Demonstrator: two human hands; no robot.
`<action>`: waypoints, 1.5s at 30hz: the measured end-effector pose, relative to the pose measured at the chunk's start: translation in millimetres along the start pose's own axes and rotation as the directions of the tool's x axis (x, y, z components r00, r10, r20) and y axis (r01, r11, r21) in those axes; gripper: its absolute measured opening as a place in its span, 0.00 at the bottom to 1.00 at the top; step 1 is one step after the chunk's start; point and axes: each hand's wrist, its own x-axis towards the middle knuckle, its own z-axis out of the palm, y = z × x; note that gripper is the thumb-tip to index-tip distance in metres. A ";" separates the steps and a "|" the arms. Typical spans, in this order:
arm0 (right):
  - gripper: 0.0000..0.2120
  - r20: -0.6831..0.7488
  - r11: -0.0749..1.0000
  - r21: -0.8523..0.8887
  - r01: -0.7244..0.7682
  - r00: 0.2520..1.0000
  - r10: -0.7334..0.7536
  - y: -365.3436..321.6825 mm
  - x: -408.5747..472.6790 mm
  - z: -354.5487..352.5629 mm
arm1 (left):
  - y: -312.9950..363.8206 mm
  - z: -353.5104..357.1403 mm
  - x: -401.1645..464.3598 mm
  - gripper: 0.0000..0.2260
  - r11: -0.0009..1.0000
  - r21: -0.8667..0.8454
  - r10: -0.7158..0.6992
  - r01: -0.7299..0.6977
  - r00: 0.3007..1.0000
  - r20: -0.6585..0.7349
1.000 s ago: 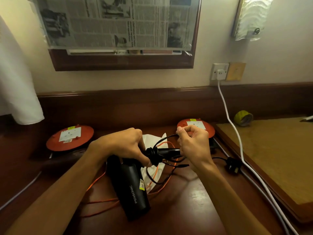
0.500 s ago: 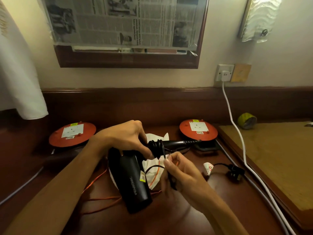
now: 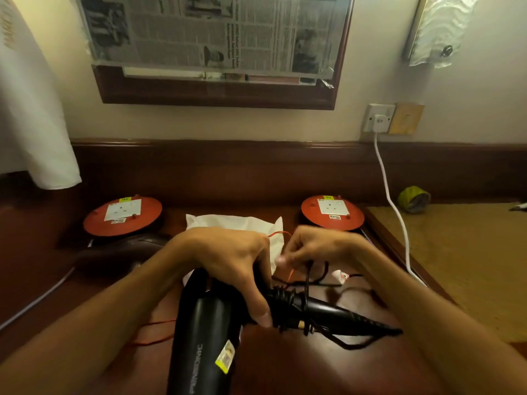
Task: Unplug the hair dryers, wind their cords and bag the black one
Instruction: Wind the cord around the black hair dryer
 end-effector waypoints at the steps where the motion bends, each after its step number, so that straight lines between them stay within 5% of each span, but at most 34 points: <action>1: 0.26 0.008 0.999 -0.032 -0.007 1.000 0.007 -14.2 -0.5 -9.4 | 0.3 3.2 4.9 0.13 0.997 0.053 -0.052 0.052 0.999 0.003; 3: 0.29 0.040 0.979 -0.194 -0.060 0.997 0.068 -40.5 -2.0 -19.7 | -4.2 8.3 13.3 0.15 0.978 0.143 -0.142 0.149 0.988 -0.055; 6: 0.12 0.006 0.955 -0.276 -0.105 0.994 0.110 -58.0 -2.1 -17.7 | -18.6 7.2 16.0 0.19 0.945 0.197 -0.226 0.260 0.957 -0.182; 11: 0.09 -0.105 0.994 0.087 -0.061 0.992 0.070 -49.3 -16.2 21.2 | -44.4 -11.0 3.7 0.16 0.922 0.129 -0.306 0.366 0.890 -0.337; 14: 0.04 -0.287 0.917 0.390 0.084 0.957 0.035 -30.4 -11.0 61.9 | -54.1 -16.5 -2.1 0.16 0.932 0.072 -0.308 0.356 0.881 -0.360; 18: 0.09 -0.391 0.894 0.420 0.156 0.920 0.023 1.5 7.7 101.3 | -60.7 -14.7 -1.8 0.15 0.953 0.017 -0.277 0.302 0.893 -0.354; 25: 0.25 -0.174 0.838 0.529 0.136 0.983 -0.050 20.4 6.8 91.8 | -65.9 -5.9 -7.5 0.10 0.983 -0.176 -0.120 0.058 0.922 -0.367; 29: 0.13 0.016 0.832 0.555 -0.023 1.000 0.017 43.9 20.0 66.9 | -53.6 -4.3 -9.8 0.08 0.968 -0.244 -0.014 -0.066 0.950 -0.311; 30: 0.17 0.116 0.826 0.558 -0.084 0.993 0.022 51.7 28.3 58.6 | -48.0 -2.6 -8.8 0.06 0.969 -0.236 0.003 -0.068 0.964 -0.265; 32: 0.19 0.350 0.870 0.463 -0.167 0.937 -0.006 52.4 39.6 35.6 | -36.6 2.3 -5.8 0.04 0.980 -0.193 0.008 -0.040 0.987 -0.162; 34: 0.12 0.398 0.931 0.308 -0.195 0.915 0.060 33.9 39.2 14.6 | -29.8 5.6 -3.4 0.07 0.994 -0.105 -0.038 0.028 0.995 -0.094; 39: 0.11 0.284 0.974 -0.204 -0.104 0.945 0.160 -6.0 37.8 -10.0 | -17.5 5.0 0.8 0.15 0.964 0.132 -0.219 0.230 0.972 -0.090; 45: 0.05 0.222 0.898 -0.433 -0.078 0.956 0.190 -47.8 37.1 -11.9 | -12.1 6.4 11.3 0.19 0.881 0.324 -0.288 0.344 0.935 -0.207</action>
